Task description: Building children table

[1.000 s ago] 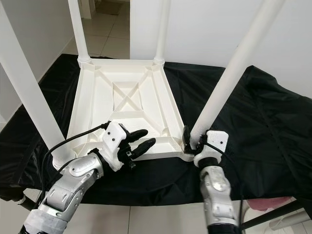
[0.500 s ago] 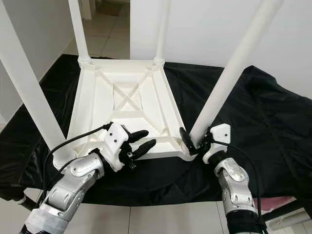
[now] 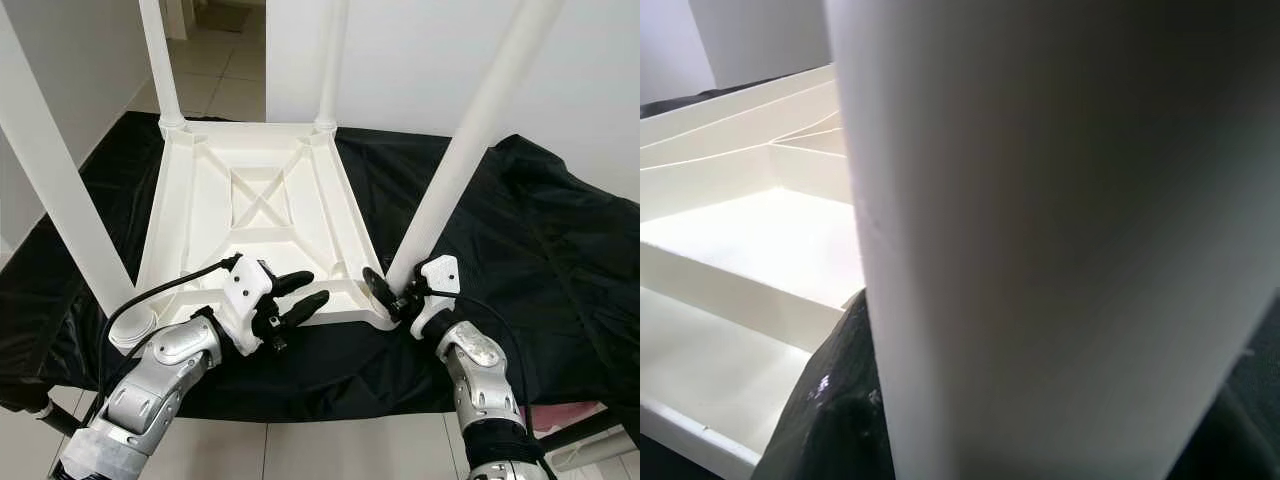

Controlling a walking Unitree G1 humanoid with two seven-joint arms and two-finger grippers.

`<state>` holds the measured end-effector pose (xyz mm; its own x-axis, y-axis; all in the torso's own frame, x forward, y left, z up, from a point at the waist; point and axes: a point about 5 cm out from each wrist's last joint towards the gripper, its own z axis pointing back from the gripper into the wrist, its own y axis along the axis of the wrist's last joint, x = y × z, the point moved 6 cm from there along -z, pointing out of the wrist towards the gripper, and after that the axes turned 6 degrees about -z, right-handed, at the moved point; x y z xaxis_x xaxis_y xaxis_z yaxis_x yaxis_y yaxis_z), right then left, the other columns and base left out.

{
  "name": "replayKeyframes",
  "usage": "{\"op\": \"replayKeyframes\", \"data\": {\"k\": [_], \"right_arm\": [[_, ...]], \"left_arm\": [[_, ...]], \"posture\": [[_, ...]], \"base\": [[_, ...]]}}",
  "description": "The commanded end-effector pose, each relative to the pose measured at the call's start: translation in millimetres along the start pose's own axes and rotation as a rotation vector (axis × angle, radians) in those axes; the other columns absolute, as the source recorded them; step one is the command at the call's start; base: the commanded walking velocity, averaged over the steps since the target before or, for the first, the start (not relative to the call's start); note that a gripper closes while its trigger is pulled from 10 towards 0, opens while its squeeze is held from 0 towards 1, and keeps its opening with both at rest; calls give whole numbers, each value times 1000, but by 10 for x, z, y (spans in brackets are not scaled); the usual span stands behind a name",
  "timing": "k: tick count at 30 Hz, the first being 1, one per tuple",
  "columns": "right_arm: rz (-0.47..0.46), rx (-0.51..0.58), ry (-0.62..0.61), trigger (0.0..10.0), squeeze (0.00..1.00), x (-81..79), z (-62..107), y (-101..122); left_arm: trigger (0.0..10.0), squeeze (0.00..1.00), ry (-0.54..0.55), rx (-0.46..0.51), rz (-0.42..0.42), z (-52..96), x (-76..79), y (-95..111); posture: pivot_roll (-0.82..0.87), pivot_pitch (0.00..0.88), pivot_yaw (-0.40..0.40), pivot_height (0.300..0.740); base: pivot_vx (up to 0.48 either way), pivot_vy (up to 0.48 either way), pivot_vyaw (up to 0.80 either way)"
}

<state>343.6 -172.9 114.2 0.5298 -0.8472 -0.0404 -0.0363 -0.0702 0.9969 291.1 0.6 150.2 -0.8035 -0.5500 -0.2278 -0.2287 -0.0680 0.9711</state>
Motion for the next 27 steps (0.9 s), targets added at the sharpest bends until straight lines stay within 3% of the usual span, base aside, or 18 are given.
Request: {"op": "replayKeyframes", "data": {"k": [1, 3, 4, 13, 14, 18, 19, 20, 22, 27], "right_arm": [[-13, -13, 1, 2431, 0, 19, 42, -47], [-23, -12, -3, 2431, 0, 20, 48, -50], [-33, -3, -16, 10000, 0, 29, 50, -40], [-101, 30, -123, 10000, 0, 30, 65, -17], [-57, 15, -185, 10000, 0, 17, 74, -47], [-45, 20, -234, 10000, 0, 3, 85, -56], [-49, 25, -287, 10000, 0, 9, 103, -67], [-55, 36, -324, 10000, 0, -11, 118, -67], [-67, 48, -351, 10000, 0, -36, 129, -61], [-111, 82, -527, 10000, 0, -20, 233, -68]], "left_arm": [[10000, 0, -2, 0, -9, -26, 9, -4], [10000, 0, -3, -1, -11, -29, 8, -6], [10000, 0, -5, -2, -13, -28, 7, -9], [10000, 0, -26, -39, -61, -1, 59, -97], [10000, 0, -34, -45, -39, 10, 86, -118], [10000, 0, -49, -58, 0, 23, 112, -151], [10000, 71, -54, -70, 33, 40, 116, -181], [10000, 1000, -69, -76, 96, 62, 129, -201], [10000, 1000, -81, -72, 119, 78, 139, -195], [10000, 1000, -89, -106, 30, 95, 145, -228]], "posture": [[-13, 0, -75, 740], [-13, 0, -75, 740], [-15, 0, -73, 740], [-15, 0, -79, 740], [-16, 0, -80, 740], [-16, 0, -84, 740], [-16, 0, -82, 740], [-17, 0, -81, 740], [-18, 0, -80, 740], [-15, 0, -77, 740]], "base": [[0, 0, 0], [0, 0, 0], [0, 0, 0], [0, 0, 0], [0, 0, 0], [0, 0, 0], [0, 0, 0], [0, 0, 0], [0, 0, 0], [0, 0, 0]]}}
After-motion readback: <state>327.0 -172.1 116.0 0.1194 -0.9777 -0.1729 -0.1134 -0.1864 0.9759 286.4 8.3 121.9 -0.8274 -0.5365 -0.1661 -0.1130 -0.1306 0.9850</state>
